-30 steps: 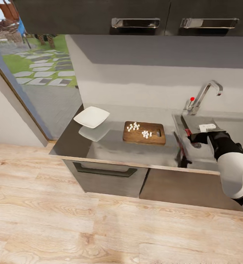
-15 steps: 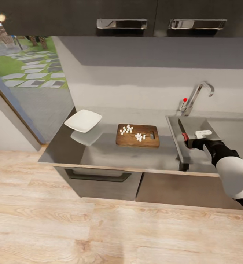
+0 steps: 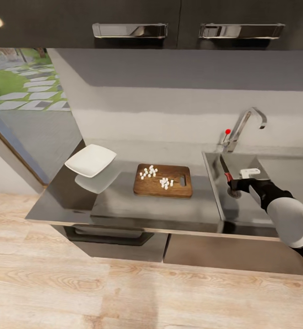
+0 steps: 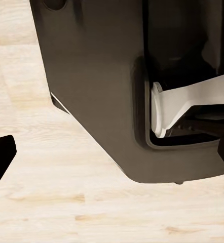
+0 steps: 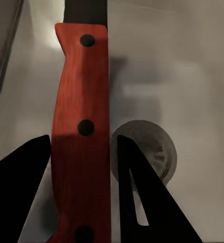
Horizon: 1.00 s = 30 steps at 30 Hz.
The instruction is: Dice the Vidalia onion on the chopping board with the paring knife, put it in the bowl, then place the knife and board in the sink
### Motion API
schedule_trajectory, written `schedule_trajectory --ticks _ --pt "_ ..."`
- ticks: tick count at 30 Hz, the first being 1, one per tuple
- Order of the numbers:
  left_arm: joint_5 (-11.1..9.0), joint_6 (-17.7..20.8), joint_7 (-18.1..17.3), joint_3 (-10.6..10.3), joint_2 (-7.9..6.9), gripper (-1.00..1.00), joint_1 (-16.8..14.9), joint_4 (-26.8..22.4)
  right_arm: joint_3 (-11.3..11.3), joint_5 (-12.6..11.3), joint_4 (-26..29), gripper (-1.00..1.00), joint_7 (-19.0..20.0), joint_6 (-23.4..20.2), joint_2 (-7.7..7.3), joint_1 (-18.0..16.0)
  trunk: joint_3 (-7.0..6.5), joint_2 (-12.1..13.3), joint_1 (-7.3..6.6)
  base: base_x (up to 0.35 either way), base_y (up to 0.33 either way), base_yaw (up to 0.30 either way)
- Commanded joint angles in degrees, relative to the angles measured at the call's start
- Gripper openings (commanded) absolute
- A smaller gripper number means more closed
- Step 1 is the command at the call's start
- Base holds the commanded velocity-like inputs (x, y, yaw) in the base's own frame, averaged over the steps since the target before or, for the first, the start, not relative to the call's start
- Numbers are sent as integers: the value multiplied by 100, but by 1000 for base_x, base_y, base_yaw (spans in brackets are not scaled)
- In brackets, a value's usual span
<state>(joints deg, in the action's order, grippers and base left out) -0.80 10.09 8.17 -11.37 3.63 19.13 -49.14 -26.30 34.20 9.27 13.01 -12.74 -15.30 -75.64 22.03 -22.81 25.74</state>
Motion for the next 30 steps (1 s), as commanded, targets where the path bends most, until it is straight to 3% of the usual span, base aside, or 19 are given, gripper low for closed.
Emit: schedule_trajectory --ticks 1,5,11,17,25,26,30 --pt "-8 37 35 -15 -2 100 3 -17 -50 52 -11 -100 -3 -26 1 0 9 -10 4 32 -35 0" --pt "-10 39 35 -15 -2 100 3 -20 -50 52 -189 -100 -134 3 1 5 9 -10 4 10 -11 0" --pt "-8 41 34 -15 -10 100 3 -18 -50 44 -656 -100 -629 396 1 146 9 -10 4 0 0 0" --pt "-8 37 27 -20 -19 100 3 -12 -50 42 -740 -100 -676 531 1 314 9 -10 4 0 0 0" --pt "1 37 27 -23 -13 100 3 -10 -50 -178 -743 -100 -738 536 1 365 9 -10 4 0 0 0" --pt "1 37 27 -23 -15 100 3 -9 -50 -181 -743 100 -744 536 1 365 9 -10 4 0 0 0" --pt "9 37 27 -23 -14 100 3 -8 -50 -185 -743 100 -756 536 1 366 9 -10 4 0 0 0"
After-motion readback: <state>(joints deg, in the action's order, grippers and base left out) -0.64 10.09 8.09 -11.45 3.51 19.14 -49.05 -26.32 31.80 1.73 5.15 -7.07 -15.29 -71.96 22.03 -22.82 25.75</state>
